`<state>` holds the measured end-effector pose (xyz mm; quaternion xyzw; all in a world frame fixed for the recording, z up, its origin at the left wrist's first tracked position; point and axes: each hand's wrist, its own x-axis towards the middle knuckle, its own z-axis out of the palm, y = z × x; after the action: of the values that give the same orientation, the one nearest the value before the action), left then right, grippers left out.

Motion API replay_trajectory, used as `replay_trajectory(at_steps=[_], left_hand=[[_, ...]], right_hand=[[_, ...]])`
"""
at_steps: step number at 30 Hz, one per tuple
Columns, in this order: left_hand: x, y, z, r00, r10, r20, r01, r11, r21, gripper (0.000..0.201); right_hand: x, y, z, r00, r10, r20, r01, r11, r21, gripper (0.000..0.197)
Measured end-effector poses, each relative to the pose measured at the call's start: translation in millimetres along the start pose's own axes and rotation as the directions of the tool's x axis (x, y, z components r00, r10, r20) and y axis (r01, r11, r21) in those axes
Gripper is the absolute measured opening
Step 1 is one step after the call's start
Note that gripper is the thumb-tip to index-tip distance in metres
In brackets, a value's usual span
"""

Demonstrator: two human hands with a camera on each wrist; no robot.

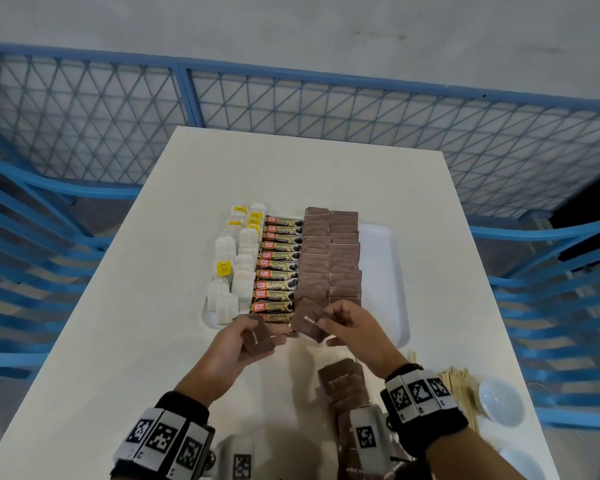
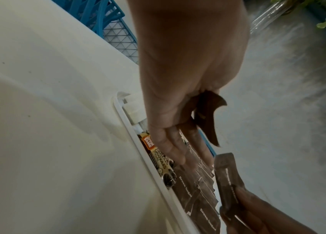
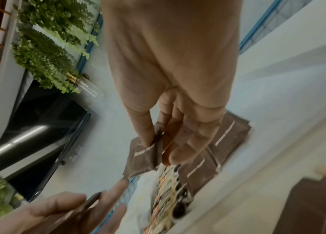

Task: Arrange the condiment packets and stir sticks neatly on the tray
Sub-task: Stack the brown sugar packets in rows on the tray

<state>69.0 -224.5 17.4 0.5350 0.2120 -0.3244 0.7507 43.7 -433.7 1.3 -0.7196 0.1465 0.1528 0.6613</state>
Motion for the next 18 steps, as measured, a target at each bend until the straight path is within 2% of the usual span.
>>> replay_trajectory(at_steps=[2, 5, 10, 12, 15, 18], left_hand=[[-1, 0, 3, 0.999, 0.000, 0.048, 0.001, 0.999, -0.034, 0.027], [3, 0, 8, 0.999, 0.012, 0.030, -0.011, 0.999, -0.044, 0.024], [8, 0, 16, 0.987, 0.050, 0.154, -0.068, 0.991, 0.115, 0.021], [13, 1, 20, 0.982, 0.121, 0.144, -0.157, 0.949, 0.272, 0.019], [24, 3, 26, 0.960, 0.241, 0.139, -0.278, 0.843, 0.461, 0.019], [38, 2, 34, 0.950, 0.262, 0.168, -0.310, 0.753, 0.581, 0.025]], right_hand=[[0, 0, -10, 0.999, 0.000, -0.044, 0.000, 1.000, 0.011, 0.008], [0, 3, -24, 0.995, 0.005, -0.099, -0.003, 1.000, 0.017, 0.005], [2, 12, -39, 0.983, 0.027, -0.181, -0.015, 0.998, 0.066, 0.008], [4, 16, -45, 0.978, 0.027, -0.209, -0.025, 1.000, 0.014, 0.009], [9, 21, -53, 0.970, 0.021, -0.241, -0.045, 0.994, -0.095, 0.008], [17, 25, -56, 0.974, -0.027, -0.223, -0.040, 0.956, -0.291, 0.010]])
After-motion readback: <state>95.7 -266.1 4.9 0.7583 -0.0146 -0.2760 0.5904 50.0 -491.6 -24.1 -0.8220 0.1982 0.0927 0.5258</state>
